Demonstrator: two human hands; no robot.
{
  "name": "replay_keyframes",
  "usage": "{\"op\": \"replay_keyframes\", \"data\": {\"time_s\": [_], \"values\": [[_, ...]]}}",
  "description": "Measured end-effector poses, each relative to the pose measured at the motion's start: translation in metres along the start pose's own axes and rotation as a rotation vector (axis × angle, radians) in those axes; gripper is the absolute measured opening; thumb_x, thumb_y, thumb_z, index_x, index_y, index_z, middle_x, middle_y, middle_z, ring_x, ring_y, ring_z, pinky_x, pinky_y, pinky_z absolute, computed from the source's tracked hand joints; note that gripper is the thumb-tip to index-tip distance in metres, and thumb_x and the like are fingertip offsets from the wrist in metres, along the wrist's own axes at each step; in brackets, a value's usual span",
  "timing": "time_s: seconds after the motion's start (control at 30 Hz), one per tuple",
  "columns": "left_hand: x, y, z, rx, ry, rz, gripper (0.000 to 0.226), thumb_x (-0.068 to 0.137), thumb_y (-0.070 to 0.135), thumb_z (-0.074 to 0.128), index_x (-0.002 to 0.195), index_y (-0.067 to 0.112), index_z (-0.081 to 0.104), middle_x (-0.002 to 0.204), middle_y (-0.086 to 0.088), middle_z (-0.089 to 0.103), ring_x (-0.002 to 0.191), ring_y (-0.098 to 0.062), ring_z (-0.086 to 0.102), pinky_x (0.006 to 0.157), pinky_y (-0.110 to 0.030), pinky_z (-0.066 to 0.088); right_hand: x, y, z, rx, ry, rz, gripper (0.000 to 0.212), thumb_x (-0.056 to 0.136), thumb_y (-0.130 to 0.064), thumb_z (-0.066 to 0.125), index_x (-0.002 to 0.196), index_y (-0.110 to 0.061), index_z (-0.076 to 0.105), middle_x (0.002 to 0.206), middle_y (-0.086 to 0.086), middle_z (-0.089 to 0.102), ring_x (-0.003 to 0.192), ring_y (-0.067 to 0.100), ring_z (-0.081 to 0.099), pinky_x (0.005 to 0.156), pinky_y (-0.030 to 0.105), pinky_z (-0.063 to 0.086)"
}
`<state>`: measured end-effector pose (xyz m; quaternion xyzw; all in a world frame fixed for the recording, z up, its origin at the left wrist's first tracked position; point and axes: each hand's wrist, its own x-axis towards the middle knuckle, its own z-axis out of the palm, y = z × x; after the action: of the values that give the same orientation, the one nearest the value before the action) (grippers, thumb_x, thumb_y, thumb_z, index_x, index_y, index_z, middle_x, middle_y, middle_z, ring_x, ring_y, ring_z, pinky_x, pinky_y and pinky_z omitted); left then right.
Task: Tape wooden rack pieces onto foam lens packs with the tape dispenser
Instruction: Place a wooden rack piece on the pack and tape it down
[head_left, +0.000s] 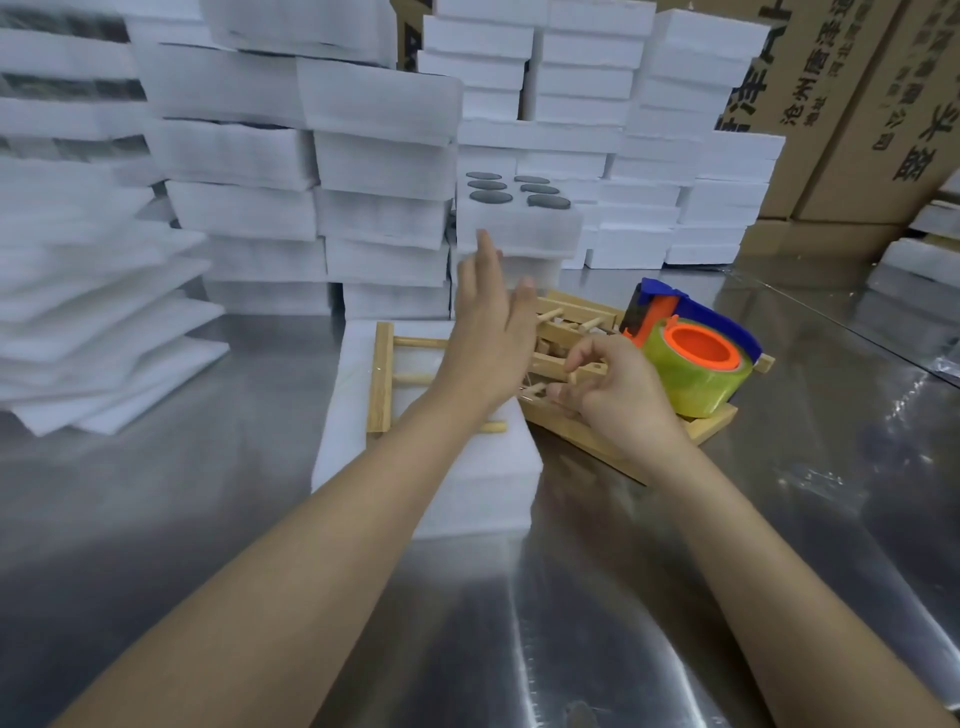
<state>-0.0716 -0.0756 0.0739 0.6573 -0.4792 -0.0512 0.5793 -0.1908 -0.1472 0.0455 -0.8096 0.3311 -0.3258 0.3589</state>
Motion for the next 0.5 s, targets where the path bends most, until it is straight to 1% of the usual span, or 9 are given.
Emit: {"op": "replay_keyframes", "data": {"time_s": [0.07,0.1,0.13,0.2,0.27,0.3,0.37,0.43,0.5], "values": [[-0.016,0.016,-0.008,0.069,0.132,0.183,0.044,0.098,0.012,0.037,0.142,0.008,0.037,0.128,-0.005,0.042,0.113,-0.016,0.047,0.095,-0.03,0.043,-0.001,-0.003,0.001,-0.061,-0.009,-0.022,0.027,0.079,-0.008,0.075,0.077,-0.021,0.052,0.095,0.012,0.062,0.09,0.024,0.058,0.08,0.034,0.045],[-0.03,0.024,-0.009,0.19,0.142,0.294,0.036,0.092,0.012,0.04,0.125,0.008,0.053,0.115,-0.005,0.05,0.101,-0.018,0.052,0.086,-0.034,0.046,-0.001,-0.005,0.0,-0.104,-0.015,-0.051,0.023,0.078,-0.006,0.073,0.076,-0.019,0.053,0.093,0.012,0.061,0.09,0.022,0.055,0.077,0.032,0.042],[-0.047,0.028,-0.008,0.349,0.106,0.403,0.03,0.086,0.018,0.041,0.107,0.01,0.061,0.102,-0.004,0.056,0.092,-0.02,0.054,0.08,-0.037,0.045,0.0,-0.006,0.0,-0.155,-0.017,-0.091,0.019,0.078,-0.004,0.069,0.075,-0.016,0.054,0.091,0.011,0.06,0.09,0.019,0.053,0.074,0.03,0.037],[-0.08,0.026,-0.005,0.66,-0.088,0.536,0.029,0.082,0.036,0.044,0.084,0.016,0.065,0.088,-0.001,0.062,0.087,-0.022,0.056,0.077,-0.037,0.042,0.0,-0.008,-0.001,-0.202,-0.022,-0.112,0.016,0.077,-0.002,0.065,0.074,-0.014,0.056,0.09,0.005,0.058,0.091,0.017,0.05,0.074,0.027,0.033],[-0.101,0.013,-0.007,0.92,-0.333,0.561,0.033,0.081,0.046,0.053,0.082,0.017,0.069,0.087,0.001,0.063,0.091,-0.02,0.057,0.082,-0.034,0.042,-0.002,-0.009,0.001,-0.179,-0.011,-0.078,0.021,0.078,-0.004,0.071,0.073,-0.017,0.056,0.094,0.005,0.057,0.088,0.016,0.05,0.076,0.029,0.038],[-0.106,0.005,-0.009,1.043,-0.371,0.604,0.028,0.081,0.044,0.058,0.081,0.019,0.071,0.085,0.003,0.062,0.09,-0.019,0.058,0.084,-0.031,0.045,-0.003,-0.009,0.002,-0.201,0.004,-0.076,0.025,0.078,-0.006,0.073,0.072,-0.02,0.054,0.096,0.004,0.056,0.087,0.017,0.051,0.076,0.031,0.04],[-0.107,-0.004,-0.014,1.112,-0.351,0.664,0.008,0.074,0.029,0.066,0.069,0.024,0.068,0.074,0.007,0.06,0.08,-0.014,0.061,0.078,-0.025,0.049,-0.006,-0.01,0.007,-0.263,0.012,-0.098,0.031,0.079,-0.008,0.073,0.069,-0.025,0.05,0.1,0.003,0.053,0.087,0.018,0.051,0.078,0.032,0.042],[-0.104,-0.004,-0.02,1.053,-0.324,0.669,0.009,0.066,0.019,0.064,0.059,0.025,0.064,0.065,0.008,0.057,0.069,-0.012,0.061,0.068,-0.023,0.049,-0.01,-0.014,0.013,-0.27,0.005,-0.138,0.032,0.079,-0.004,0.071,0.067,-0.025,0.05,0.104,0.002,0.051,0.088,0.017,0.053,0.076,0.027,0.04],[-0.105,-0.006,-0.025,1.072,-0.283,0.685,0.009,0.061,0.016,0.066,0.059,0.023,0.063,0.064,0.008,0.057,0.067,-0.013,0.061,0.065,-0.021,0.048,-0.014,-0.018,0.02,-0.27,0.01,-0.172,0.028,0.078,0.002,0.067,0.068,-0.02,0.053,0.101,0.0,0.047,0.086,0.011,0.049,0.075,0.023,0.039]]}}
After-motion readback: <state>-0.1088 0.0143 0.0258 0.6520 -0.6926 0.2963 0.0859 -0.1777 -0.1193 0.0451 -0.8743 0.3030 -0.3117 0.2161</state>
